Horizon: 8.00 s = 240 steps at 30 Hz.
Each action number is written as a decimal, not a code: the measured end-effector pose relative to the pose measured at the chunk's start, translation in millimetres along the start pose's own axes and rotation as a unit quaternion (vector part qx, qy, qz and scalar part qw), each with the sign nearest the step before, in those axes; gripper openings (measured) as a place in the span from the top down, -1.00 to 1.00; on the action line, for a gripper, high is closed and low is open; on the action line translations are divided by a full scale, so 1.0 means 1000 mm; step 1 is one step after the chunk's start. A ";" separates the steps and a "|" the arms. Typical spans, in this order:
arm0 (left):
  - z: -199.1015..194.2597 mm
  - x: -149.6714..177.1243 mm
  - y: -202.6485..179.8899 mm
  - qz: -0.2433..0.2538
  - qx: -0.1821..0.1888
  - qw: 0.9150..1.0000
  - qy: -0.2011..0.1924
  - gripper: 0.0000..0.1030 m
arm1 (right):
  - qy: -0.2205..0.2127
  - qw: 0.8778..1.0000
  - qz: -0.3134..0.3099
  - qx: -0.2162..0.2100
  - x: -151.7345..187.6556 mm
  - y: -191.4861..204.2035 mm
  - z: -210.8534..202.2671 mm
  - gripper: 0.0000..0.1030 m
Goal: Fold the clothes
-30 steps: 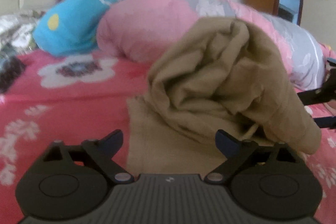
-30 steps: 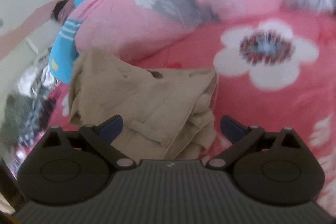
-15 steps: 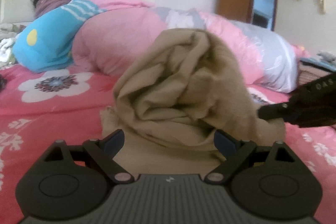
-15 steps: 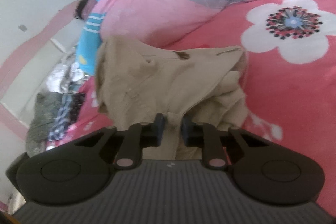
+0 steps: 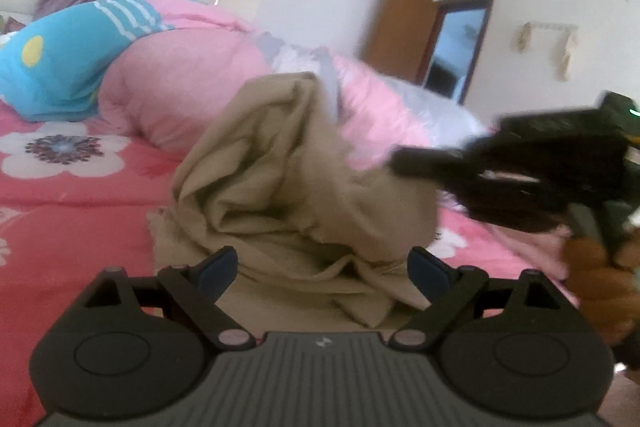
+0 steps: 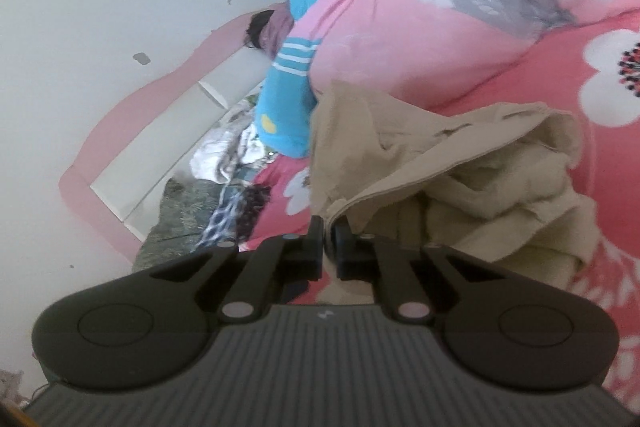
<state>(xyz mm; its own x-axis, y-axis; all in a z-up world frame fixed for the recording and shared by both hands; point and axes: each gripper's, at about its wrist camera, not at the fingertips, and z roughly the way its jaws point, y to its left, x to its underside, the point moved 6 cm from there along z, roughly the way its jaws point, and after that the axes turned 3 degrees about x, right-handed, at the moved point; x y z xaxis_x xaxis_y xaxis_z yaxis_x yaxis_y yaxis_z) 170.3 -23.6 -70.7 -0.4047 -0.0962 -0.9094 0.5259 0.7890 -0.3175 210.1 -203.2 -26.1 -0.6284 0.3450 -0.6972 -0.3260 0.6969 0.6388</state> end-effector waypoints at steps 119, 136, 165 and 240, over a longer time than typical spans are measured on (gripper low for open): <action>-0.079 -0.056 0.167 -0.150 -0.267 0.946 -0.109 -0.01 | 0.073 0.980 -0.153 0.103 -0.133 0.099 0.173 -0.56; 0.031 -0.012 0.075 0.052 -0.263 0.963 0.041 -0.17 | 0.092 0.971 0.089 0.202 0.040 -0.070 0.005 -0.58; 0.023 -0.022 0.106 -0.048 -0.268 0.962 0.012 0.54 | 0.075 0.981 0.037 0.172 0.040 -0.083 0.083 0.11; -0.036 -0.025 0.152 -0.058 -0.288 0.956 -0.008 0.64 | 0.067 0.896 -0.412 0.153 0.010 0.111 0.028 0.97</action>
<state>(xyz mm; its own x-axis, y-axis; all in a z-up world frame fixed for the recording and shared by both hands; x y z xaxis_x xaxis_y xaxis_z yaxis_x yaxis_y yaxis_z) 232.8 120.3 -86.7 -0.4218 -0.2088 -0.8823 -0.0234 0.9753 -0.2196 187.8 -104.7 28.5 -0.3488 -0.4301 -0.8327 -0.5227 0.8267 -0.2081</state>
